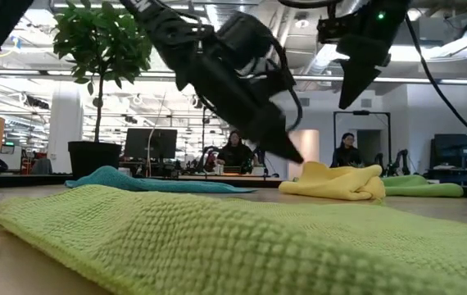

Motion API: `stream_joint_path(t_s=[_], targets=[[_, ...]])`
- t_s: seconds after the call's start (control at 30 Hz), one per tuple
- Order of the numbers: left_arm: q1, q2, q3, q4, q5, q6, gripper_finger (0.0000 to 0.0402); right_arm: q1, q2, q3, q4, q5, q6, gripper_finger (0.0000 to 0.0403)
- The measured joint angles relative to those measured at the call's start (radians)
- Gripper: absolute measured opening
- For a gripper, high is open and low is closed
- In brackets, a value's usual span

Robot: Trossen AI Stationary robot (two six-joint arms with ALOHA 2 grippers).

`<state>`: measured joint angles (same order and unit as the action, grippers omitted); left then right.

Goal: Fold microfiber towels
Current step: Put the yellow towel into the orange bin

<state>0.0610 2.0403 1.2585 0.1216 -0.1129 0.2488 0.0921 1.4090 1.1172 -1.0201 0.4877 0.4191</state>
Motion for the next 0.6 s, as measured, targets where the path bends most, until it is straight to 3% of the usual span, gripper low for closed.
stream_joint_path(t_s=[0.2, 0.6], targets=[[-0.025, 0.095, 0.055, 0.015, -0.122, 0.194, 0.0164, 0.0, 0.0, 0.0, -0.01, 0.002, 0.0, 0.0234], [-0.028, 0.229, 0.188, 0.059, -0.18, 0.255, 0.0164, 0.0, 0.0, 0.0, -0.024, 0.007, -0.005, 0.0234]])
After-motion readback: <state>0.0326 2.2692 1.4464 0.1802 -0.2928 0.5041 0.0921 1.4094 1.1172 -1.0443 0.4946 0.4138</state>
